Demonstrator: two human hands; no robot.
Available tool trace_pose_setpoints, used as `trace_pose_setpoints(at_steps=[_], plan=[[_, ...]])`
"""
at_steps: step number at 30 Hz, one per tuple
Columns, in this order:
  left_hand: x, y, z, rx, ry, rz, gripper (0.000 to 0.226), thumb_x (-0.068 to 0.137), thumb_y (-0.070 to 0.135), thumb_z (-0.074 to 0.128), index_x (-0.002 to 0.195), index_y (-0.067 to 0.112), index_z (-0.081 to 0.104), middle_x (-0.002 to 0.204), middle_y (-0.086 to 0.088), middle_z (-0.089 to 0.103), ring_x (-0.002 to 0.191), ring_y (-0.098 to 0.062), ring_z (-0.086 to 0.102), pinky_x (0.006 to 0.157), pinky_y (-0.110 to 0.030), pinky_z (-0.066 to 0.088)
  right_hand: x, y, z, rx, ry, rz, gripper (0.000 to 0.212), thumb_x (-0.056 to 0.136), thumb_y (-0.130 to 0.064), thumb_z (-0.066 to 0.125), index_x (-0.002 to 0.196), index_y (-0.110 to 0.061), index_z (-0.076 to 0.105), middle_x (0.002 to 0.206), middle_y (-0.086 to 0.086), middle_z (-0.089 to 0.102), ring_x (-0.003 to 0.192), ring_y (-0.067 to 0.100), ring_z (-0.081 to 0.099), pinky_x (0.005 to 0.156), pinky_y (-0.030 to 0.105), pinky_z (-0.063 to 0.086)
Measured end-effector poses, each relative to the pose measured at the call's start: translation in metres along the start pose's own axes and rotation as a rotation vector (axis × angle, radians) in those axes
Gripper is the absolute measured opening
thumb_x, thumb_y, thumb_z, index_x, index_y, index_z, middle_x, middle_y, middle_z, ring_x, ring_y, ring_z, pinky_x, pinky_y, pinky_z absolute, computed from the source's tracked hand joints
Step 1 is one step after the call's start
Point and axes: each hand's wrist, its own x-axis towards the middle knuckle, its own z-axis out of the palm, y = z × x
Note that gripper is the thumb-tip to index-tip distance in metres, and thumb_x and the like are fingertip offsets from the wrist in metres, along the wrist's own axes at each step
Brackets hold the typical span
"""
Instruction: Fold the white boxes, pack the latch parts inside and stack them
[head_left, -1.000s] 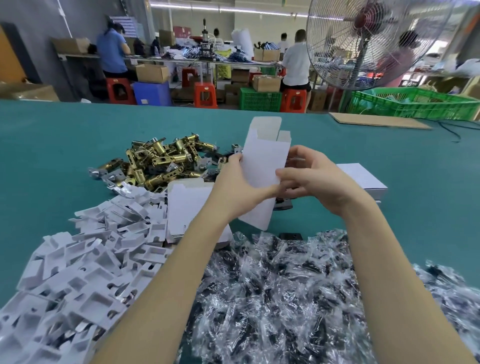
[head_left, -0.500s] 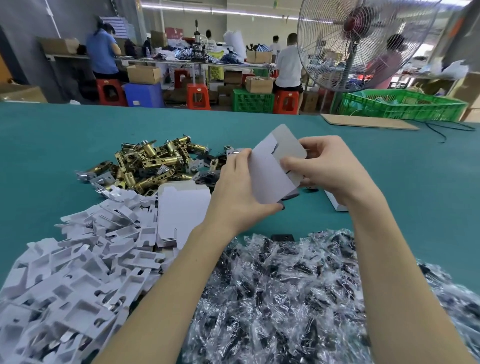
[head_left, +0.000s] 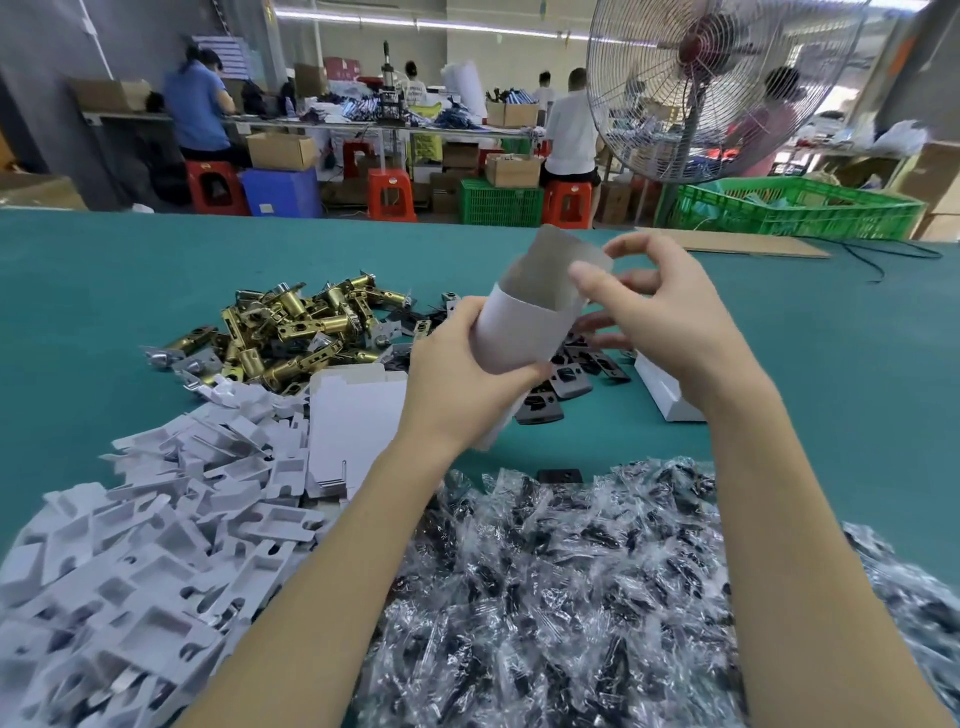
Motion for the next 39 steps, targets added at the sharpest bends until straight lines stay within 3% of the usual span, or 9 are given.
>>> trace_pose_setpoints(at_steps=[3, 5, 8, 13, 17, 22, 27, 32, 39], plan=[[0.001, -0.001, -0.004, -0.122, 0.003, -0.078, 0.043, 0.070, 0.035, 0.093, 0.106, 0.031, 0.070, 0.096, 0.012, 0.074, 0.088, -0.007, 0.069, 0.076, -0.035, 0.059, -0.001, 0.000, -0.001, -0.015, -0.133, -0.001, 0.066, 0.064, -0.059, 0.088, 0.113, -0.038, 0.048, 0.096, -0.010, 0.076, 0.084, 0.015, 0.076, 0.075, 0.035, 0.062], [0.000, 0.000, -0.004, -0.148, -0.007, -0.079, 0.038, 0.072, 0.034, 0.092, 0.104, 0.030, 0.073, 0.093, 0.010, 0.076, 0.087, -0.009, 0.071, 0.076, -0.038, 0.061, -0.001, 0.002, 0.005, -0.111, -0.161, 0.011, 0.073, 0.062, -0.054, 0.092, 0.115, -0.035, 0.046, 0.098, -0.009, 0.074, 0.081, 0.009, 0.075, 0.071, 0.031, 0.059], [-0.001, 0.001, 0.000, -0.125, -0.025, -0.066, 0.038, 0.073, 0.038, 0.091, 0.105, 0.029, 0.073, 0.092, 0.011, 0.076, 0.084, -0.005, 0.070, 0.072, -0.032, 0.061, 0.000, 0.002, 0.013, -0.191, -0.102, -0.002, 0.068, 0.063, -0.044, 0.095, 0.114, -0.026, 0.053, 0.099, -0.009, 0.071, 0.083, 0.002, 0.071, 0.066, 0.027, 0.059], [0.002, 0.001, -0.003, -0.159, -0.210, -0.105, 0.058, 0.072, 0.049, 0.089, 0.121, 0.028, 0.065, 0.108, 0.012, 0.074, 0.098, -0.004, 0.070, 0.082, -0.030, 0.061, 0.002, 0.004, 0.010, -0.031, -0.117, 0.018, 0.053, 0.068, -0.021, 0.095, 0.109, -0.017, 0.061, 0.095, -0.001, 0.076, 0.088, 0.021, 0.076, 0.069, 0.041, 0.064], [0.008, -0.007, -0.020, -0.386, -0.410, -0.116, 0.043, 0.089, 0.024, 0.079, 0.130, 0.021, 0.066, 0.119, 0.007, 0.075, 0.111, -0.009, 0.070, 0.095, -0.030, 0.058, 0.003, 0.009, -0.001, 0.025, -0.135, 0.003, 0.044, 0.077, -0.012, 0.089, 0.112, -0.014, 0.063, 0.101, 0.001, 0.077, 0.095, 0.026, 0.075, 0.076, 0.043, 0.064], [0.011, -0.012, -0.030, -0.454, -0.377, -0.112, 0.036, 0.083, 0.022, 0.082, 0.118, 0.021, 0.073, 0.109, 0.003, 0.078, 0.103, -0.012, 0.074, 0.080, -0.019, 0.057, 0.002, 0.015, -0.010, 0.151, -0.245, -0.041, 0.042, 0.085, -0.002, 0.079, 0.121, -0.013, 0.061, 0.108, 0.009, 0.078, 0.102, 0.039, 0.073, 0.091, 0.054, 0.059], [0.013, -0.014, -0.030, -0.460, -0.300, -0.129, 0.030, 0.082, 0.022, 0.083, 0.111, 0.023, 0.074, 0.102, 0.003, 0.079, 0.095, -0.010, 0.075, 0.072, -0.019, 0.056, 0.003, 0.018, -0.001, 0.193, -0.214, -0.077, 0.050, 0.087, -0.006, 0.079, 0.125, -0.023, 0.051, 0.108, 0.008, 0.077, 0.095, 0.034, 0.075, 0.090, 0.054, 0.060], [0.012, -0.015, -0.022, -0.429, -0.145, -0.091, 0.028, 0.085, 0.017, 0.083, 0.109, 0.026, 0.071, 0.100, 0.009, 0.078, 0.095, -0.008, 0.073, 0.081, -0.025, 0.059, 0.003, 0.024, 0.019, 0.258, -0.078, -0.185, 0.040, 0.088, -0.010, 0.080, 0.114, -0.027, 0.055, 0.109, 0.008, 0.075, 0.097, 0.030, 0.075, 0.086, 0.052, 0.061], [0.012, -0.011, -0.031, -0.464, -0.161, 0.023, 0.048, 0.090, 0.018, 0.076, 0.127, 0.040, 0.055, 0.108, 0.005, 0.076, 0.096, -0.016, 0.075, 0.086, -0.028, 0.058, -0.001, 0.037, 0.013, 0.327, -0.144, -0.182, 0.023, 0.087, -0.005, 0.079, 0.100, -0.021, 0.068, 0.106, 0.013, 0.072, 0.092, 0.020, 0.069, 0.081, 0.033, 0.060]])
